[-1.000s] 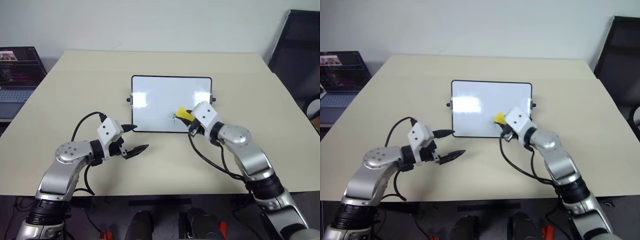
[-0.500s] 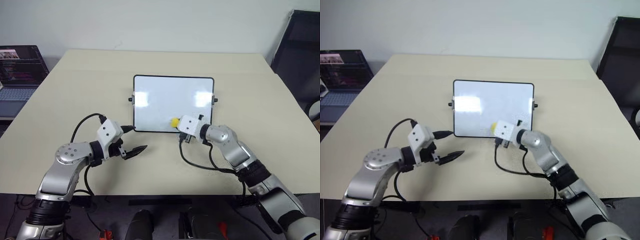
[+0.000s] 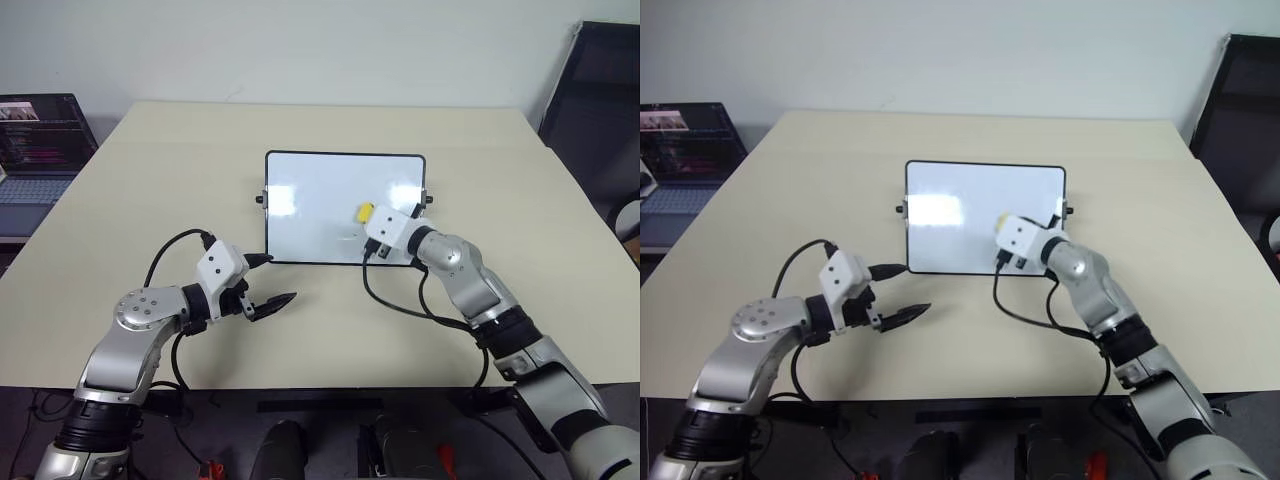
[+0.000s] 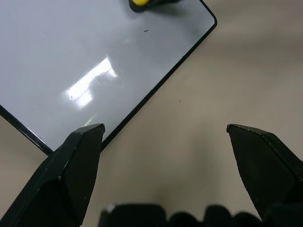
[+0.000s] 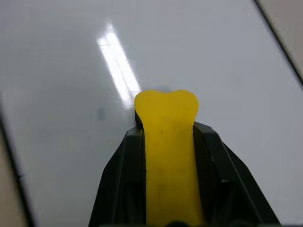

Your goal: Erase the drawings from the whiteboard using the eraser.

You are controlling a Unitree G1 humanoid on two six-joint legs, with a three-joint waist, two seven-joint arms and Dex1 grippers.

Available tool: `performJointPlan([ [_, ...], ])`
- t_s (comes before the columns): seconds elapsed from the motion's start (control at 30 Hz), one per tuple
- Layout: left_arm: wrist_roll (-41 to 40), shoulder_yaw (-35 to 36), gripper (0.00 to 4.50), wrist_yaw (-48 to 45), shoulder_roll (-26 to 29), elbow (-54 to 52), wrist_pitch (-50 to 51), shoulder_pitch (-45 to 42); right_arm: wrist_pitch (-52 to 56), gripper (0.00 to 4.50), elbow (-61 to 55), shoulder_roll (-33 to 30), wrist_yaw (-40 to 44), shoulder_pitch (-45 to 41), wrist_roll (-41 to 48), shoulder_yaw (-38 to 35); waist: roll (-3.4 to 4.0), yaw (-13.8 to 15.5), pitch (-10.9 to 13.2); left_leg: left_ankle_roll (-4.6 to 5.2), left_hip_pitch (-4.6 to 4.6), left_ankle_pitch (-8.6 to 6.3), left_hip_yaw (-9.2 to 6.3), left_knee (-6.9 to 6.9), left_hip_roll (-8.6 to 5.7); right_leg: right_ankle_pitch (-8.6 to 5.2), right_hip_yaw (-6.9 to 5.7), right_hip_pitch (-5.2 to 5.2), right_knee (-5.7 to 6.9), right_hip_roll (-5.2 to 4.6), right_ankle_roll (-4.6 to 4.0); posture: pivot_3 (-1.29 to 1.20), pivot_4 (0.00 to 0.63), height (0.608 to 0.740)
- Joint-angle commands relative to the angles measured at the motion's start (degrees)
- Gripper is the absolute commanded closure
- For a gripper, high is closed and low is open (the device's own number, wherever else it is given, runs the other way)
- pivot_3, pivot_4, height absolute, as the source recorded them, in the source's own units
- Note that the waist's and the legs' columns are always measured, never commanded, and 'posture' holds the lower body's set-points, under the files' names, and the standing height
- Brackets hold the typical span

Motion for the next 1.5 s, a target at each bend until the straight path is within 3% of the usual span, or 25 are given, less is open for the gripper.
performJointPlan([
  [0.03, -0.23, 0.15, 0.0, -0.14, -0.14, -1.15, -1.1, -0.14, -1.1, 3.5, -1.51, -1.04, 4.95, 2.08, -1.18, 2.86, 0.0, -0.02, 0.0, 0.0, 0.0, 0.0, 0.0, 0.0, 0.0, -0.01, 0.0, 0.0, 0.01, 0.0, 0.02, 0.0, 0.15, 0.74],
  [0.37, -0.31, 0.14, 0.0, -0.12, -0.08, -1.4, -0.96, 0.16, -3.29, 3.5, 1.69, 2.18, -8.19, -1.95, -4.43, -2.43, 0.01, -0.11, 0.01, 0.01, 0.05, 0.04, 0.0, 0.09, 0.01, -0.04, 0.04, 0.01, 0.05, 0.05, 0.12, 0.0, 0.15, 0.74],
  [0.67, -0.4, 0.22, 0.0, -0.26, 0.05, -1.53, -0.95, 0.51, -2.51, 3.5, -0.82, 1.88, 1.92, 1.61, -3.53, 1.14, 0.01, -0.1, 0.01, -0.02, -0.01, -0.01, -0.02, -0.03, 0.01, 0.0, 0.01, -0.03, 0.0, 0.04, -0.03, 0.0, 0.15, 0.74],
  [0.83, -0.44, 0.08, 0.0, -0.27, 0.01, -1.7, -0.79, 0.23, -1.63, 3.5, -1.97, 3.13, 0.07, 1.89, -3.53, -1.21, 0.01, -0.12, 0.01, -0.02, 0.01, 0.01, -0.01, 0.02, 0.01, -0.06, 0.03, -0.02, 0.01, 0.04, 0.08, 0.0, 0.15, 0.74],
  [0.93, -0.54, -0.22, 0.0, -0.44, -0.12, -1.79, -0.72, -0.75, 3.74, 3.5, -7.03, 5.86, -0.14, 3.28, 1.79, -6.62, 0.01, -0.09, 0.01, -0.01, 0.01, 0.02, -0.03, 0.05, 0.02, -0.05, 0.02, -0.01, 0.03, 0.05, 0.08, 0.0, 0.15, 0.74],
  [1.2, -1.27, -4.04, 0.0, -2.9, -1.47, -2.62, 0.0, -7.6, 28.05, 3.5, -35.19, 13.15, -4.27, 18.64, 14.74, -24.29, 0.01, 1.25, 0.01, -0.05, -0.32, -0.01, -0.2, 0.03, -0.01, -0.02, -0.1, -0.07, -0.06, -0.03, 0.01, 0.0, 0.15, 0.74],
  [1.5, 0.11, -11.83, 0.0, -9.87, -6.32, 4.01, -3.28, -17.86, 46.13, 3.5, -47.59, 14.97, -11.97, 29.23, 15.22, -29.39, 0.02, 0.88, 0.01, -0.04, -0.26, 0.0, -0.05, 0.05, -0.08, -0.1, -0.19, -0.08, -0.09, 0.11, 0.13, 0.0, 0.15, 0.74],
])
